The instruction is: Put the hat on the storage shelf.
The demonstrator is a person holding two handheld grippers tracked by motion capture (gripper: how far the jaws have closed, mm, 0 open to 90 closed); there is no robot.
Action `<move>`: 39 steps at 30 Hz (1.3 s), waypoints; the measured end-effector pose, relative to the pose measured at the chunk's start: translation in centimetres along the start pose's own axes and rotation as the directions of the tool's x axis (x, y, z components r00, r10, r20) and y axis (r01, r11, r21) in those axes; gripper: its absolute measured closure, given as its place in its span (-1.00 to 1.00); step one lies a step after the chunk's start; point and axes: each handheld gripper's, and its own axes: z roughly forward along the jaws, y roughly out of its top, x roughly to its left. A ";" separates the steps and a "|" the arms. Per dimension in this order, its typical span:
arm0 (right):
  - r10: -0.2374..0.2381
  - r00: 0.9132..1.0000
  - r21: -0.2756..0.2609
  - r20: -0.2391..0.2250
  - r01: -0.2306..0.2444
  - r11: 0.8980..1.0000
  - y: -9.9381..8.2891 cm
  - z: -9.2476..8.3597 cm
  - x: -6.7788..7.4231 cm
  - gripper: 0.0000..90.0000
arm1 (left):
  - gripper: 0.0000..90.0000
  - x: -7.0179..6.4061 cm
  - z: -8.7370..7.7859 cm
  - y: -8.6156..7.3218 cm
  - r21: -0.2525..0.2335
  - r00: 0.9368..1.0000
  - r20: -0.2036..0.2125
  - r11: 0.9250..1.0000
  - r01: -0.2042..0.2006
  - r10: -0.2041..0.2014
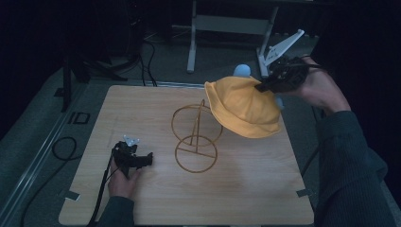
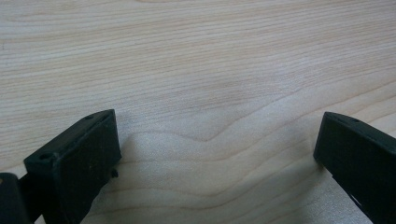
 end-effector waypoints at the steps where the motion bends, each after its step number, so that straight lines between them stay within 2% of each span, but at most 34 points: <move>1: -0.004 1.000 -0.004 -0.003 0.004 1.000 0.2 0.0 0.1 0.88 | -0.99 0.0 0.0 0.0 0.000 1.000 0.000 1.000 0.000 0.000; 4: -0.011 1.000 -0.012 -0.013 0.010 1.000 0.7 0.1 0.3 0.88 | -0.99 0.0 0.0 0.0 0.000 1.000 0.000 1.000 0.000 0.000; 5: -0.027 0.999 -0.010 -0.018 0.027 1.000 1.3 0.3 0.6 0.88 | -0.99 0.0 0.0 0.0 0.000 1.000 -0.001 1.000 0.000 0.000; 9: -0.045 0.999 -0.017 -0.014 0.045 0.999 2.2 0.3 1.0 0.88 | -0.99 0.0 0.0 0.0 -0.001 1.000 0.000 1.000 0.001 -0.001; 20: -0.073 0.997 -0.041 -0.014 0.073 0.996 3.4 -0.3 1.7 0.88 | -0.99 0.0 0.0 0.0 0.000 1.000 0.000 1.000 0.002 -0.002; 33: -0.127 0.991 -0.049 -0.049 0.125 0.991 6.4 1.8 3.2 0.88 | -0.99 0.0 0.0 0.0 -0.002 1.000 0.000 1.000 0.003 -0.003; 39: -0.155 0.986 -0.039 -0.069 0.152 0.988 7.7 3.7 4.0 0.88 | -0.99 0.0 0.0 0.0 -0.003 1.000 0.001 1.000 0.004 -0.004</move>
